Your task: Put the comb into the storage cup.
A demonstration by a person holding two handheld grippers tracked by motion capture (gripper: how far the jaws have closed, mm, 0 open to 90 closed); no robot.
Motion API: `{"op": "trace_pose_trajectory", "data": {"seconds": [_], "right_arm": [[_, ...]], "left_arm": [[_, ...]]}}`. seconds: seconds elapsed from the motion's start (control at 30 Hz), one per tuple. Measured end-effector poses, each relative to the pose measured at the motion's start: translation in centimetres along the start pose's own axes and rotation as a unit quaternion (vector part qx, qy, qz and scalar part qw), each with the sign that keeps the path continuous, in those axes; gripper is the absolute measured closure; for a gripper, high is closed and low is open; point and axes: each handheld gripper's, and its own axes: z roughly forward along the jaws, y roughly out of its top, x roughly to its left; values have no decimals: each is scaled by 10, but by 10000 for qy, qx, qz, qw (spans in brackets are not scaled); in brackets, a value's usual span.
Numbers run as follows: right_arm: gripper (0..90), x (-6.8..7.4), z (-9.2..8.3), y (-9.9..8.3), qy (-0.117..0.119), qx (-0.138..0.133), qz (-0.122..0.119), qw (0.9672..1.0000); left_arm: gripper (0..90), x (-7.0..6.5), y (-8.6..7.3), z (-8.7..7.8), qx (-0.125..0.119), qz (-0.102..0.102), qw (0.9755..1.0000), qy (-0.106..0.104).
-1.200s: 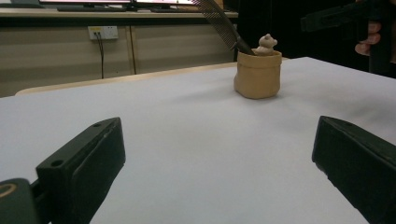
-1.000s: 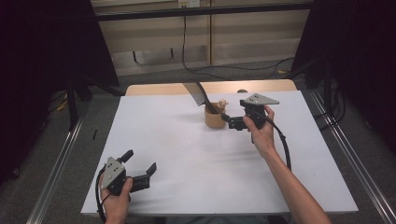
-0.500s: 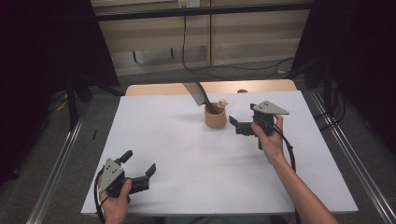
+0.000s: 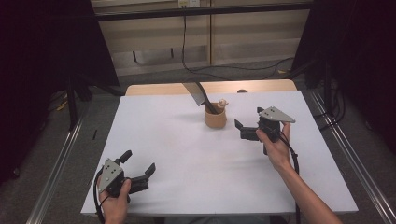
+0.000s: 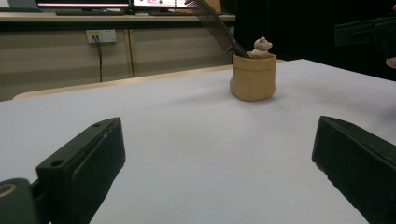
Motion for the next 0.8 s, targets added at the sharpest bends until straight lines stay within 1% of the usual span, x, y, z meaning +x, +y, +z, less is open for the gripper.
{"op": "trace_pose_trajectory", "data": {"seconds": [0.17,0.2,0.3,0.4,0.43,0.47,0.5,0.53,0.6,0.67,0.8], "right_arm": [[9,0,-8,-5,-62,-14,-4,10000],[16,1,-10,-6,-92,-19,-38,9999],[3,1,-14,-6,-59,-74,-39,9999],[2,1,-22,-7,-45,-106,-33,9999],[2,1,-22,-7,-45,-106,-33,9999],[2,1,-26,-9,-79,-146,-49,9999],[2,1,-26,-9,-79,-146,-49,9999],[2,-1,-31,-11,-73,-135,-47,9999],[3,-2,-33,-12,-135,-133,-25,9998],[4,-3,-36,-13,-139,-169,13,9998],[4,-4,-44,-17,-166,-175,-21,9997]], "left_arm": [[27,1,0,0,-6,-2,10000,-3],[27,1,0,0,-10,-23,10000,-5],[27,1,0,-1,3,-32,10000,43],[27,1,0,-1,0,-31,10000,40],[27,1,0,-1,0,-31,10000,40],[27,1,0,-1,-1,-33,10000,27],[27,1,0,-1,-1,-33,10000,27],[27,0,0,-1,5,-22,10000,33],[26,0,0,-1,12,-9,10000,35],[27,-1,0,-1,-16,-21,10000,21],[27,0,0,-2,-23,-67,10000,49]]}}
